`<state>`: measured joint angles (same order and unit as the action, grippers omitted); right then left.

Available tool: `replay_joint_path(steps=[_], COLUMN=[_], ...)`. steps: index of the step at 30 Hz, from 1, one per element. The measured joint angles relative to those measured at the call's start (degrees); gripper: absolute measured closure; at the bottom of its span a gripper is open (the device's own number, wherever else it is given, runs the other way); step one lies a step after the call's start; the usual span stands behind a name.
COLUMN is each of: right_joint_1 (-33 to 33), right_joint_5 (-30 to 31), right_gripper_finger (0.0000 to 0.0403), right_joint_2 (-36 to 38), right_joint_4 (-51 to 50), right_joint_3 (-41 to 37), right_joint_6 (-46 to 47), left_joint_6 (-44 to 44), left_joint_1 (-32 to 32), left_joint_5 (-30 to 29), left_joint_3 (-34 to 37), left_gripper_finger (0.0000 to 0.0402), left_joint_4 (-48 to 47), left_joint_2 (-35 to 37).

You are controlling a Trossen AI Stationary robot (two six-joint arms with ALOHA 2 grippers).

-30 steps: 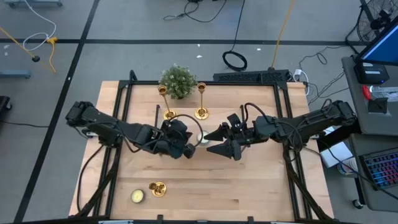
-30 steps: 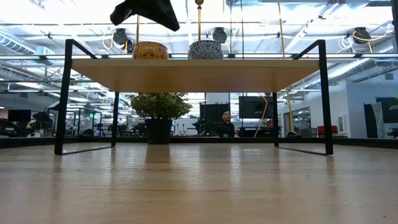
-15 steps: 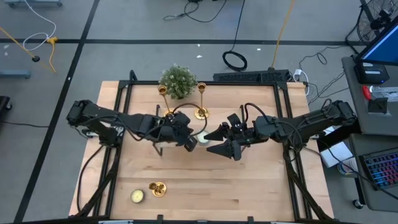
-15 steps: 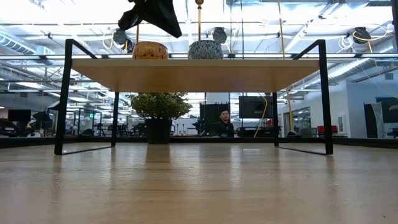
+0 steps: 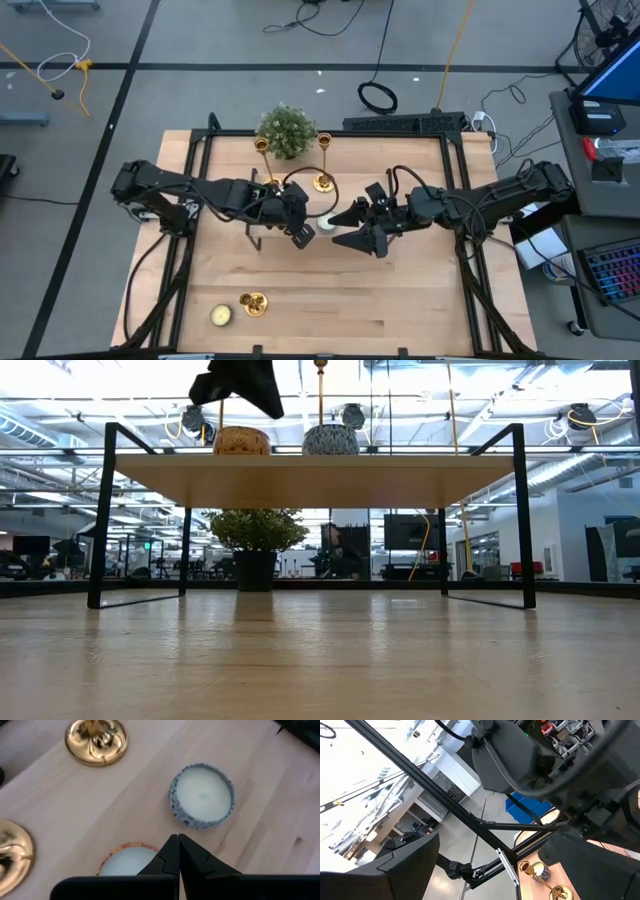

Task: Stock candles and holders on shelf
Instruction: Align the orange scented candle with the other scented candle on the shelf

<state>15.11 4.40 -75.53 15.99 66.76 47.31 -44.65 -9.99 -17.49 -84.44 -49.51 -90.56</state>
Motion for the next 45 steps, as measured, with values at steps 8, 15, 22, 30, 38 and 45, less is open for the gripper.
replay_joint_path(steps=[8,15,22,30,38,45], right_joint_1=[0.0,0.0,0.69,0.74,0.74,0.74], right_joint_5=[0.02,0.0,0.04,0.04,0.04,0.04], right_gripper_finger=[0.0014,0.0014,0.0014,0.0014,0.0014,0.0014], right_joint_2=[0.0,0.0,0.0,0.0,0.0,0.0], right_joint_4=[0.0,-0.04,0.0,0.0,0.02,0.02], right_joint_3=[0.0,0.0,0.0,0.0,0.0,0.0], right_joint_6=[-0.04,-0.02,-0.03,-0.15,-0.17,-0.17], left_joint_6=[2.53,3.1,3.01,1.86,0.19,-1.33], left_joint_1=[0.55,1.26,1.26,1.72,1.01,-0.16], left_joint_5=[-0.6,0.87,-0.71,-0.69,-0.68,-0.82], left_joint_3=[-0.11,0.07,0.04,0.04,0.04,0.04], left_gripper_finger=[0.0401,0.0401,0.0401,0.0401,0.0401,0.0401], left_joint_4=[3.77,2.6,2.33,-1.2,-3.37,-4.53], left_joint_2=[-1.68,-4.4,-4.57,-4.42,-4.42,-4.42])
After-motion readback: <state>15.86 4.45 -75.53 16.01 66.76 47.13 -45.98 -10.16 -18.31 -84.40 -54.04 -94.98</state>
